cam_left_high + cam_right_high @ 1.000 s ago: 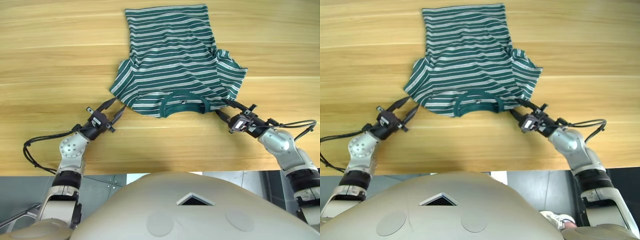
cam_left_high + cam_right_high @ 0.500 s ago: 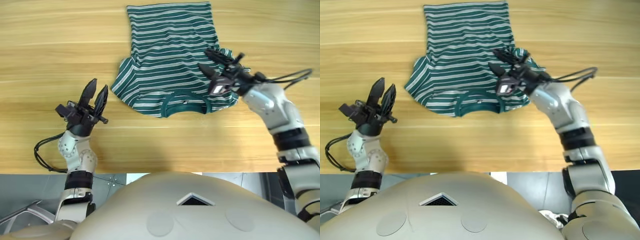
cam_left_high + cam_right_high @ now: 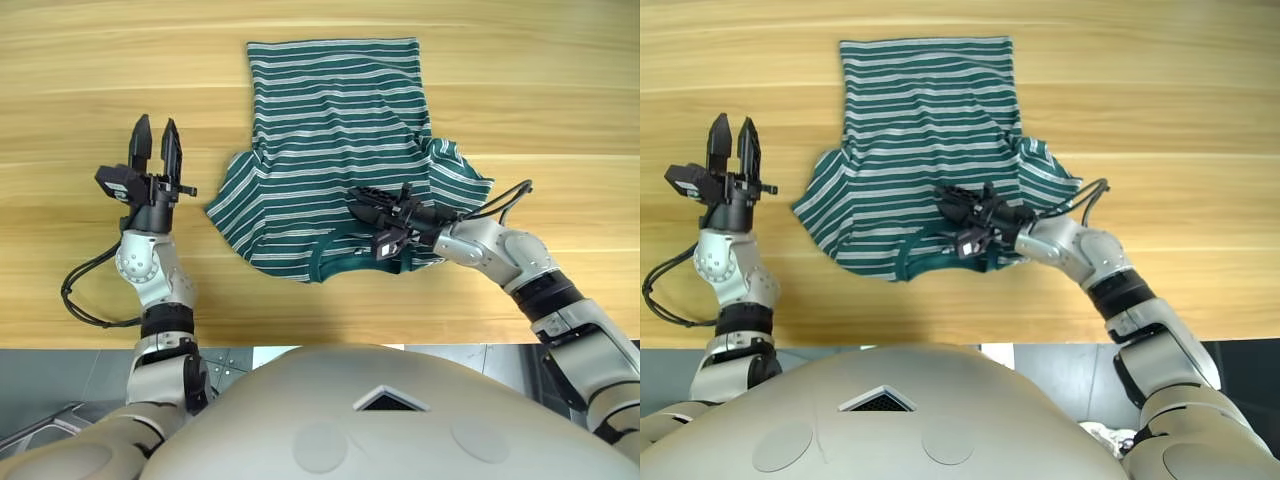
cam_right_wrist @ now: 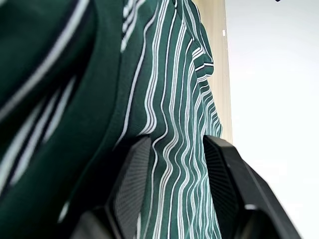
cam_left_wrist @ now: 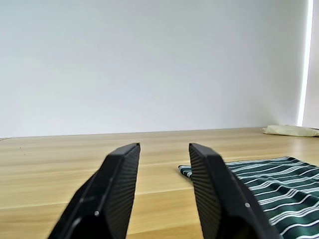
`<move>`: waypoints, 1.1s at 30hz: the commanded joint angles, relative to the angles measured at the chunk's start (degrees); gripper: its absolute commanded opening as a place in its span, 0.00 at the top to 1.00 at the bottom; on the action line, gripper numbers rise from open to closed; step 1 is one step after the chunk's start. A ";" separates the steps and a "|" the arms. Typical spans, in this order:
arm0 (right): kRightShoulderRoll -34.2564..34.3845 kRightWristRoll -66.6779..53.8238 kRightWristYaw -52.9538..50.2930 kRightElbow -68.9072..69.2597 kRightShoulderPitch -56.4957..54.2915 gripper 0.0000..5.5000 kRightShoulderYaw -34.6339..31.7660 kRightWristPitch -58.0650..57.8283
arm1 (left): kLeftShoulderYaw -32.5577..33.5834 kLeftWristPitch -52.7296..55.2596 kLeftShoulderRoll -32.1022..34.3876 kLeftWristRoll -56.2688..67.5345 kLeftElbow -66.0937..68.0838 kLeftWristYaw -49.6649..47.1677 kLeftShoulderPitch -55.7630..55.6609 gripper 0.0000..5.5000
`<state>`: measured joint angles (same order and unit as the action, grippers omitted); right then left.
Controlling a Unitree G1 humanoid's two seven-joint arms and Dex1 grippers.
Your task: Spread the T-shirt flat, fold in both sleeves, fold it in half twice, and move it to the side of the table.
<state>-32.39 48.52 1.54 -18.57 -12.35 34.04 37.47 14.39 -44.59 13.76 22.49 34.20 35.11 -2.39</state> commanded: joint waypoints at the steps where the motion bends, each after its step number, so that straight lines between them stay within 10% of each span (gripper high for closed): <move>1: 3.78 0.56 -4.60 -2.97 -1.42 0.64 -0.90 -1.79 | 0.50 -2.81 1.81 -5.24 4.05 -2.81 -1.35 0.67; 14: 12.87 -24.84 -2.34 5.37 -4.72 0.64 -13.67 -1.95 | 9.55 -1.50 19.09 -34.37 -27.49 -11.74 24.77 0.67; 33: 7.93 -19.01 -8.08 -1.60 -10.28 0.64 -22.49 -2.61 | -10.59 16.05 26.59 -60.14 -35.12 -9.07 27.93 0.67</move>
<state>-23.90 28.92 -6.23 -20.46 -23.14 11.95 35.26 6.21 -30.16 39.46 -34.71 -3.41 25.63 25.29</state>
